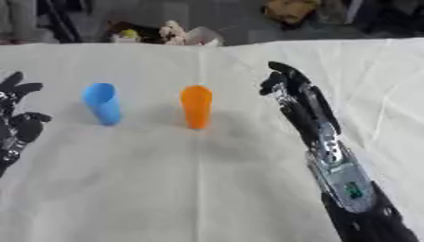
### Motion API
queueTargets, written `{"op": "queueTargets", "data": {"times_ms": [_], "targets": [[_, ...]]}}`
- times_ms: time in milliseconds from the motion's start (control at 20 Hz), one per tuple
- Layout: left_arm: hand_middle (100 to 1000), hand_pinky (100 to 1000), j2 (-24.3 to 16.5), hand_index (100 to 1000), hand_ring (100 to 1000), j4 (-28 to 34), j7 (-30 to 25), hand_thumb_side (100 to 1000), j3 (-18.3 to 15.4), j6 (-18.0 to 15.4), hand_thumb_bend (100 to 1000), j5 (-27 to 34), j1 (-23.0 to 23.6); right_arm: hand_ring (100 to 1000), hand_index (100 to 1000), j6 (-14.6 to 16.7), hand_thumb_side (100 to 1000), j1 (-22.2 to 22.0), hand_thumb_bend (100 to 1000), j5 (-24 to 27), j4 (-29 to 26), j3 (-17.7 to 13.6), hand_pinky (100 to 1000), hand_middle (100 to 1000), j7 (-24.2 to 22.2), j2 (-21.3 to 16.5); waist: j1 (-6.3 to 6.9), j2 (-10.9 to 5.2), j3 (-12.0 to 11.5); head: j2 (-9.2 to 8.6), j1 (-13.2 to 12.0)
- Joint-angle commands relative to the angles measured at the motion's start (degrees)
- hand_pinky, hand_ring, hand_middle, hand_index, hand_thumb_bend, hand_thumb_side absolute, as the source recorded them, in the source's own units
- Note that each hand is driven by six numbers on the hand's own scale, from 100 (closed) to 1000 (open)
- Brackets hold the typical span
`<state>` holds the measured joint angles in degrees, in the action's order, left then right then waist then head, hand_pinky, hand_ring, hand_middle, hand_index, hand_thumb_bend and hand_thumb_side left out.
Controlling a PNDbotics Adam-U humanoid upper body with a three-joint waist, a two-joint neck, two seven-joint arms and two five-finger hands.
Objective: Pour the contents of one cup into another cup.
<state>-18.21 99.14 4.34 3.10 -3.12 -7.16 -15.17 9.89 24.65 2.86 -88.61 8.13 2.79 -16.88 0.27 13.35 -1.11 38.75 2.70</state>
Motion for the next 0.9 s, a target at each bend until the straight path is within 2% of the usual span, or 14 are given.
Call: {"op": "queueTargets", "data": {"times_ms": [50, 300, 500, 900], "targets": [[818, 624, -1.8, 1000, 1000, -0.3, 1.6, 689, -1.0, 2.0, 945, -3.2, -0.7, 624, 869, 0.2, 720, 0.5, 100, -0.1, -0.8, -0.5, 839, 580, -0.3, -0.5, 0.06, -1.16, -0.1, -0.09, 0.1], [822, 619, -2.4, 1000, 1000, -4.5, 2.3, 674, -0.6, 5.3, 960, -9.2, -1.8, 624, 869, 0.2, 722, 0.5, 100, -0.1, -0.7, -0.4, 839, 580, -0.4, -0.5, 0.11, -1.25, 0.1, -0.11, 0.1], [785, 572, -2.7, 996, 1000, -9.0, 4.0, 656, 0.2, 6.6, 984, -10.8, -4.0, 624, 870, 0.2, 723, 0.6, 100, -0.1, -0.7, -0.3, 839, 579, -0.5, -0.5, 0.03, -1.34, 0.3, -0.18, 0.0], [770, 578, -2.7, 980, 1000, -18.6, 4.2, 637, 2.3, 5.9, 1000, -13.6, -9.3, 622, 870, 0.1, 726, 0.5, 100, 0.0, -0.8, -0.2, 839, 578, -0.7, -0.4, -0.30, -1.49, 1.0, -0.20, -0.3]]}}
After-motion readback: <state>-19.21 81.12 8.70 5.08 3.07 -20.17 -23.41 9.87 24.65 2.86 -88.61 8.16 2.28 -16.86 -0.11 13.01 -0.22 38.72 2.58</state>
